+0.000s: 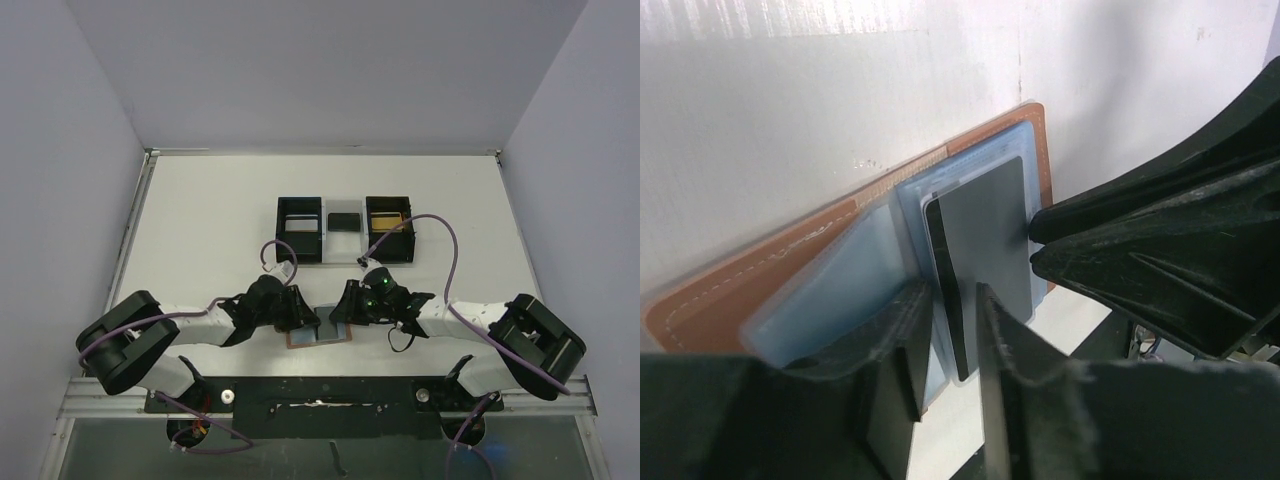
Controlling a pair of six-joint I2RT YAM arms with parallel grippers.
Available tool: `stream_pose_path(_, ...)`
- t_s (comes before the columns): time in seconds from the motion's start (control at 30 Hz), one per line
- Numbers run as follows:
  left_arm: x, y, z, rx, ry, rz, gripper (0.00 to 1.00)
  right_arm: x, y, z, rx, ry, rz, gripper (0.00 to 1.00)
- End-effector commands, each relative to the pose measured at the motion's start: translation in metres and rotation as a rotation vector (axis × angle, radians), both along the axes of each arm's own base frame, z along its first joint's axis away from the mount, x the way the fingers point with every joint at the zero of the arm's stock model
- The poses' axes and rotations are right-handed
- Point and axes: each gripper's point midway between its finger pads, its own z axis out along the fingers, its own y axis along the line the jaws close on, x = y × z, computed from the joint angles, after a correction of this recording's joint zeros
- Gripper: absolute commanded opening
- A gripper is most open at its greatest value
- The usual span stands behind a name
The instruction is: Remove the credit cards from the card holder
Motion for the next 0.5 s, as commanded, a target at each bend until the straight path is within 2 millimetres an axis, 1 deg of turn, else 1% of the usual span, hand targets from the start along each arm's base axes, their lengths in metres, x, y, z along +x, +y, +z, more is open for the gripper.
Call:
stream_pose_path(0.0,0.005,-0.004,0.001,0.005,-0.021,-0.018,0.17,-0.006,-0.007,-0.014,-0.07,0.029,0.0,0.27)
stream_pose_path(0.07,0.006,-0.005,0.002,0.003,-0.026,-0.017,0.1,-0.006,-0.007,-0.015,-0.075,0.03,-0.005,0.27)
stream_pose_path(0.13,0.008,-0.003,0.003,0.008,-0.029,-0.007,0.06,-0.005,-0.008,-0.016,-0.079,0.029,-0.011,0.27)
stream_pose_path(0.23,0.008,-0.002,0.007,0.005,-0.048,-0.008,0.05,-0.005,-0.01,-0.016,-0.096,0.029,-0.016,0.27)
stream_pose_path(0.4,0.007,0.006,0.006,0.04,-0.052,-0.001,0.04,-0.003,-0.013,-0.018,-0.137,0.026,-0.016,0.26)
stream_pose_path(0.47,0.006,0.007,0.009,0.023,-0.057,-0.009,0.04,-0.003,-0.013,-0.019,-0.14,0.025,-0.013,0.25)
